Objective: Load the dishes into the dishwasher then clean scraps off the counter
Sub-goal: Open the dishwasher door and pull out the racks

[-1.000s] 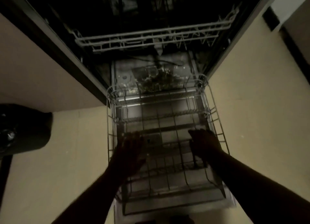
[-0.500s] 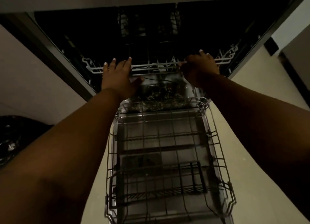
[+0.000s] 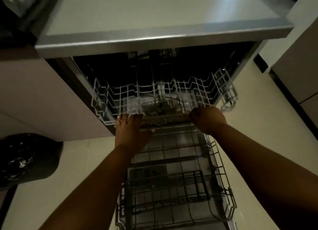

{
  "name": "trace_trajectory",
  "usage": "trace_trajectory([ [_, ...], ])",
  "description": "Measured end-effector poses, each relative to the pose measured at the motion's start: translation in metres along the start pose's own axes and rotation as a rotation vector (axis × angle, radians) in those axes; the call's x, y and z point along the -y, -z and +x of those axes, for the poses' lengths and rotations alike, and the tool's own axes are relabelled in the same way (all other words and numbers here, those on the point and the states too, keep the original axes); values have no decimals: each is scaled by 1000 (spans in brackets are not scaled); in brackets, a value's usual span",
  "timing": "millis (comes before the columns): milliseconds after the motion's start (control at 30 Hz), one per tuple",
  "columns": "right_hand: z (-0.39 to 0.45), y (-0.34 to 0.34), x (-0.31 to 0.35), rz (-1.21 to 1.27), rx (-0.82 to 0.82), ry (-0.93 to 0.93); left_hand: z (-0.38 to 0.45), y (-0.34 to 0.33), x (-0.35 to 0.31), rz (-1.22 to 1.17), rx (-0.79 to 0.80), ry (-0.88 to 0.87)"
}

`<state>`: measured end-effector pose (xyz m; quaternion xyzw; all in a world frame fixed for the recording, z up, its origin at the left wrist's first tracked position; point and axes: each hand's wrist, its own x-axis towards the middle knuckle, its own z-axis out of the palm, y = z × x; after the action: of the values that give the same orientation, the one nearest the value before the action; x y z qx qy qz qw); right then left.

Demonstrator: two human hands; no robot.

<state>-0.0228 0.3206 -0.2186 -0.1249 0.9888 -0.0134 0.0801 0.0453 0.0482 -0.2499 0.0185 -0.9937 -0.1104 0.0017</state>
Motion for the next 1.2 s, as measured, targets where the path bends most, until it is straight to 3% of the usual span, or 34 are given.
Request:
trace_trajectory([
  [133,-46,0,10,-46,100,-36,-53,15,-9,-38,29,-4],
  [200,-75,4,15,9,132,-119,-81,14,-13,-49,107,3],
  [400,-142,11,17,66,202,-106,-137,18,-21,-84,318,-17],
  [600,-189,5,23,18,313,-119,-180,33,-35,-102,260,-157],
  [700,-216,5,20,23,342,-89,-211,34,-41,-230,279,-58],
  [833,-238,3,19,31,328,-24,-236,31,-50,-105,355,77],
  [1000,-267,-3,9,275,276,-186,-264,35,-71,-14,388,102],
  [1200,-275,-16,2,180,259,-65,-276,42,-80,33,454,111],
])
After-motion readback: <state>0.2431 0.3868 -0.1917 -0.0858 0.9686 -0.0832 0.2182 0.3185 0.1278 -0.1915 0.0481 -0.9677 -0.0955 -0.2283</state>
